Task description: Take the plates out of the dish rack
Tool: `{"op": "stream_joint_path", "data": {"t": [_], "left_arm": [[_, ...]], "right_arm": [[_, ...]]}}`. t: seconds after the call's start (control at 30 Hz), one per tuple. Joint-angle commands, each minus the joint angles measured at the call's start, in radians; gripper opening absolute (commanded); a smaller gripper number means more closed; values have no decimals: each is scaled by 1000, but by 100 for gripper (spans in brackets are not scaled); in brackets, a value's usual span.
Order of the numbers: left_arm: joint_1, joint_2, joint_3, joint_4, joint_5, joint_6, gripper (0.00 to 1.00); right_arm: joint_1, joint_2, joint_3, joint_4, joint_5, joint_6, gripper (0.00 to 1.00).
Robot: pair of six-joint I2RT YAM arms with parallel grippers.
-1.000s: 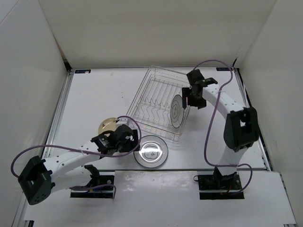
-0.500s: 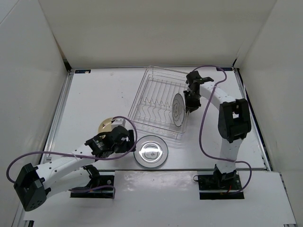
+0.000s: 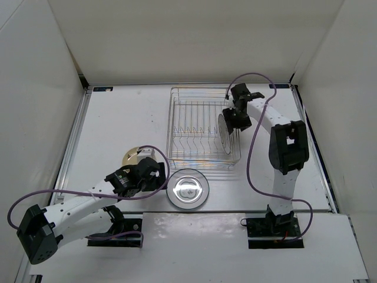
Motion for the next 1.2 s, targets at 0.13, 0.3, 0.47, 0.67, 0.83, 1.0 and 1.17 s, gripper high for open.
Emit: {"op": "stream_joint_path", "data": {"t": [0.13,0.3,0.47,0.67,0.83,1.0,1.17], "left_arm": [[8,-16,6,-24,-21,16,100],[16,-29,16,-51,-34,29,100],[16,-55,-3,-50,-39,17,100],[18,-65,-28,-59,-34,-1,100],[19,-77,-40,-62,-36,-4,100],[18,-89,-40,-74,-39,-3,100],[21,-105,-39,-93,-39,-3,100]], "right_arm": [[2,-63,310,-68,140,-58,79],[10,-208,403,-133,-16,-40,79],[45,-348,184,-137,-359,-107,68],[163,-468,-100,-33,-348,-184,72],[219,-445,-159,-31,-244,-152,72],[255,-401,-220,54,-24,-69,69],[278,-362,-217,107,122,-43,54]]}}
